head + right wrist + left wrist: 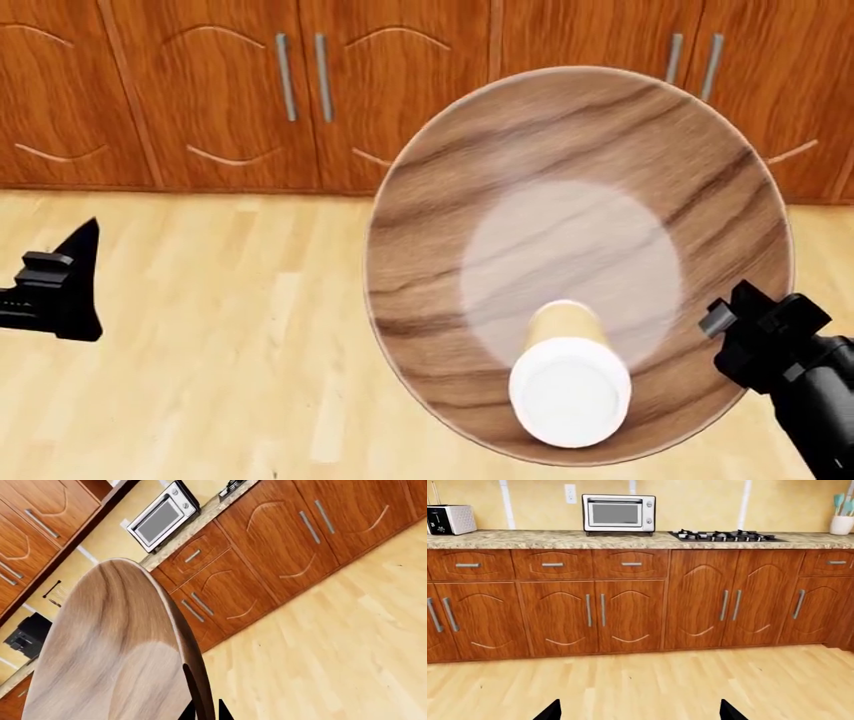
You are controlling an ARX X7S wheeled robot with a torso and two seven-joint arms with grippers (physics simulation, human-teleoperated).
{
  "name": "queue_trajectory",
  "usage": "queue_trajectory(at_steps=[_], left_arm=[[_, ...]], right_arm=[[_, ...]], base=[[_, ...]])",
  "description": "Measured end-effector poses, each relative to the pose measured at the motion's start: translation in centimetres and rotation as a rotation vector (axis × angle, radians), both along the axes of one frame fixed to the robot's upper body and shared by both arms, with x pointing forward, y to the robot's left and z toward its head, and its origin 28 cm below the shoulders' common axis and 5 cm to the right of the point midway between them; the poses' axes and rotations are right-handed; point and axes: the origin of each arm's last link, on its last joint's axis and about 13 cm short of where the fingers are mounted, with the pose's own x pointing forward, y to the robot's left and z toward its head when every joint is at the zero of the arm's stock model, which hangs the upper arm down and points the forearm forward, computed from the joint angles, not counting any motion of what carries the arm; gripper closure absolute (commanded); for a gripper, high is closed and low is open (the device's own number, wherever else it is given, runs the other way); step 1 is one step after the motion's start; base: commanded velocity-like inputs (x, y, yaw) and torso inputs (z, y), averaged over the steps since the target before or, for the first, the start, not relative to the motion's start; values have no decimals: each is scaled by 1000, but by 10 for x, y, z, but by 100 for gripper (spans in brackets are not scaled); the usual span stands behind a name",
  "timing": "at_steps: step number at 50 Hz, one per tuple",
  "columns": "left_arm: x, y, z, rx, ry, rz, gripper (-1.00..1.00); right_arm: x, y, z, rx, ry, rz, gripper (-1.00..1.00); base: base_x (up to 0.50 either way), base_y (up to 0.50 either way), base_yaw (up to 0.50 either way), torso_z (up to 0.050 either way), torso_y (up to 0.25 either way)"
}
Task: Place the cup inside the bowl on the dining table and move the bowl to any counter.
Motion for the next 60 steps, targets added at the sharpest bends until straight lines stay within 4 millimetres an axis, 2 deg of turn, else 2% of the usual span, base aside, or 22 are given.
queue_trajectory(at_steps=[34,60], left_arm=[[0,-1,-3,-4,4,-1,-100],[5,1,12,-2,-28,-5,-100]], right_arm=[[0,0,0,6,-1,-5,100],[5,0,12,-1,-17,-3,100]], base=[[498,185,0,0,2],[498,180,0,0,2]])
